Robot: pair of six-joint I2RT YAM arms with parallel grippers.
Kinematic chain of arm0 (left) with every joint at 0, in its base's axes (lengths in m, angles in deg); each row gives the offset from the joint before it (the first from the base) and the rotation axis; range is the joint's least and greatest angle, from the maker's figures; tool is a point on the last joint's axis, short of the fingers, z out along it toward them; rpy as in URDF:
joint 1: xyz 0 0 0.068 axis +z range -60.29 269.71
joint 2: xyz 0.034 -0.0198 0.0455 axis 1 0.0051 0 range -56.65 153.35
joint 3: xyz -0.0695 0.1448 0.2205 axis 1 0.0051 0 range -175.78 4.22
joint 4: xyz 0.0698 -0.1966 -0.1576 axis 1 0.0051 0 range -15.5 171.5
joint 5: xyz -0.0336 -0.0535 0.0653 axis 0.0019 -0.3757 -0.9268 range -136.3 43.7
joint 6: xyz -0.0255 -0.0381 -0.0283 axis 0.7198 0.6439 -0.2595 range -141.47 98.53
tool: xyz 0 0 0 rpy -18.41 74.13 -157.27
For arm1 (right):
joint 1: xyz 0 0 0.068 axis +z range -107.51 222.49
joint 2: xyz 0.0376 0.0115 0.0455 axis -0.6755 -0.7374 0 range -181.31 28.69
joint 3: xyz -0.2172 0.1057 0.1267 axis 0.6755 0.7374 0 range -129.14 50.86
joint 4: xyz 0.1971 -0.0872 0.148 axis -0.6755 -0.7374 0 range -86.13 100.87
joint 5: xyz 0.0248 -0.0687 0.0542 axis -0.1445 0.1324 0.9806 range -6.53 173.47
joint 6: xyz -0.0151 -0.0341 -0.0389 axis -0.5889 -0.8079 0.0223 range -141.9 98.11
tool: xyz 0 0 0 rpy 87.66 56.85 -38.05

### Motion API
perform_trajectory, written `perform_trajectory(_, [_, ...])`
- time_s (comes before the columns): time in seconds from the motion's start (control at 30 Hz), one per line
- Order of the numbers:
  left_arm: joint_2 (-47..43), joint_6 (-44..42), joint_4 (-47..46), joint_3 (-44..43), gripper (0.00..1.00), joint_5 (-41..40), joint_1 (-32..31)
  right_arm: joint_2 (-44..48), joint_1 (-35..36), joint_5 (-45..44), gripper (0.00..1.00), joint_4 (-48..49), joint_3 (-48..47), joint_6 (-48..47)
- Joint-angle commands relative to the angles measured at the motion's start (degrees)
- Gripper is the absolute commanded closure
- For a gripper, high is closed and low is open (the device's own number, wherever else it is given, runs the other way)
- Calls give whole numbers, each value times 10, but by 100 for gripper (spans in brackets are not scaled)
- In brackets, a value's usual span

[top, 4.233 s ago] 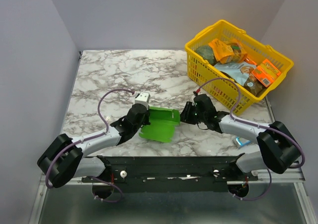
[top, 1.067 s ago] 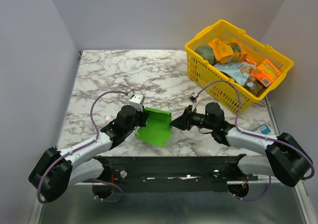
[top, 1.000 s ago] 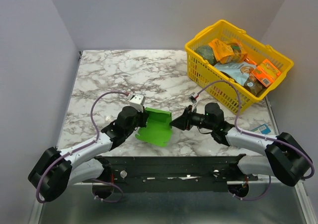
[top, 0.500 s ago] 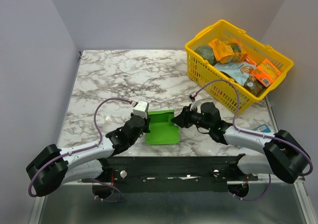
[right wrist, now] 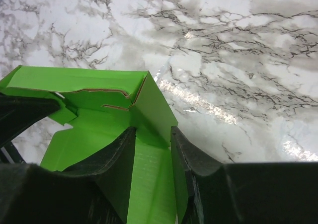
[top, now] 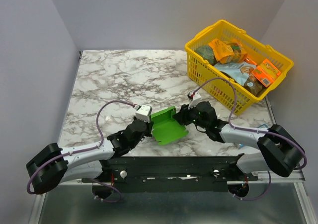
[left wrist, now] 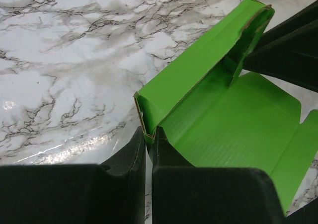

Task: Fold the paper box

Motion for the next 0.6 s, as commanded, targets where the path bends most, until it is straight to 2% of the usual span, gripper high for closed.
perform_trajectory(0.0, [-16, -9, -66, 17, 100, 82, -20, -15, 2, -55, 55, 31, -20, -41])
perform_trajectory(0.17, [-46, -25, -63, 38, 100, 116, -21, -14, 2, -41, 52, 50, -18, -63])
perform_trajectory(0.27, [-62, -31, -47, 44, 100, 124, -21, -16, 2, -2, 52, 71, -14, -77])
perform_trajectory(0.47, [-72, -27, -34, 44, 100, 113, -21, -31, 2, 56, 53, 100, -21, -98])
perform_trajectory(0.57, [-72, -27, -34, 41, 100, 111, -21, -37, 2, 58, 51, 101, -25, -100])
